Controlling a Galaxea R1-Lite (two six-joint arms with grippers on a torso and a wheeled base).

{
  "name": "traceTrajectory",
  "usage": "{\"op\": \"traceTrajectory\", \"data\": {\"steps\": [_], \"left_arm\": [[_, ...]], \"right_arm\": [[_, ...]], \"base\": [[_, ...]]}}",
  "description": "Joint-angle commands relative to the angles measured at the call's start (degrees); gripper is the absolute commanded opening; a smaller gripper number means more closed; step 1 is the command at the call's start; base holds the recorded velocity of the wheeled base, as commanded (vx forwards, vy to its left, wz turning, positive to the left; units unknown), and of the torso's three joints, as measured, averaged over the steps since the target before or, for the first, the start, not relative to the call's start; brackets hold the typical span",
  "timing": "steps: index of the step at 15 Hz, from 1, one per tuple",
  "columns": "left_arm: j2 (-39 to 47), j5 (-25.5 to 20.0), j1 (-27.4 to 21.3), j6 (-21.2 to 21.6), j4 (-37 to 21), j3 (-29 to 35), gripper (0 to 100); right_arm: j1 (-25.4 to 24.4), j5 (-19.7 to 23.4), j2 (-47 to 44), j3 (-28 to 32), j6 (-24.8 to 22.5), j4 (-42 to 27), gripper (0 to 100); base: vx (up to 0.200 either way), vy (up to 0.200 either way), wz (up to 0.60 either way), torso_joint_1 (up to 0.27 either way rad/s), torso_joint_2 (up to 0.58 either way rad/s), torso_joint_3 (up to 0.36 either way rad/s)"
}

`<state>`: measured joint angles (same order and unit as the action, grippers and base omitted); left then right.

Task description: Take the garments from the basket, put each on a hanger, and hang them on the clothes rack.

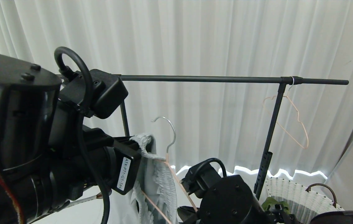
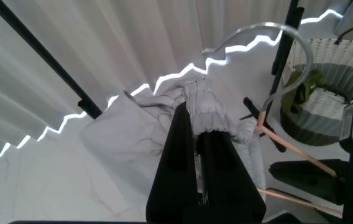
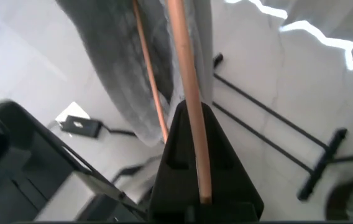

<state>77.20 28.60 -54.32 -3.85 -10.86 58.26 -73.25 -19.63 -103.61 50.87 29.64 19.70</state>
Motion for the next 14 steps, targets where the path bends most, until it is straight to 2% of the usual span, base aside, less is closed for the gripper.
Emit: {"op": "traceTrajectory", "data": {"steps": [1, 8, 14], "left_arm": [[0.0, 0.8, -1.6, -0.2, 0.0, -0.3, 0], [0.0, 3.8, -5.4, -0.2, 1.7, -0.7, 0], [0.1, 4.8, -6.1, 0.0, 3.0, -0.7, 0]], "right_arm": [[0.0, -0.1, 1.6, -0.2, -0.3, 1.8, 0], [0.2, -0.7, 6.8, -2.4, -1.7, 5.8, 0], [0.6, -0.9, 6.9, -10.9, -9.6, 22.8, 0]], "base": [[0.000, 0.000, 0.00, 0.000, 0.00, 0.000], [0.000, 0.000, 0.00, 0.000, 0.00, 0.000], [0.000, 0.000, 0.00, 0.000, 0.00, 0.000]]}}
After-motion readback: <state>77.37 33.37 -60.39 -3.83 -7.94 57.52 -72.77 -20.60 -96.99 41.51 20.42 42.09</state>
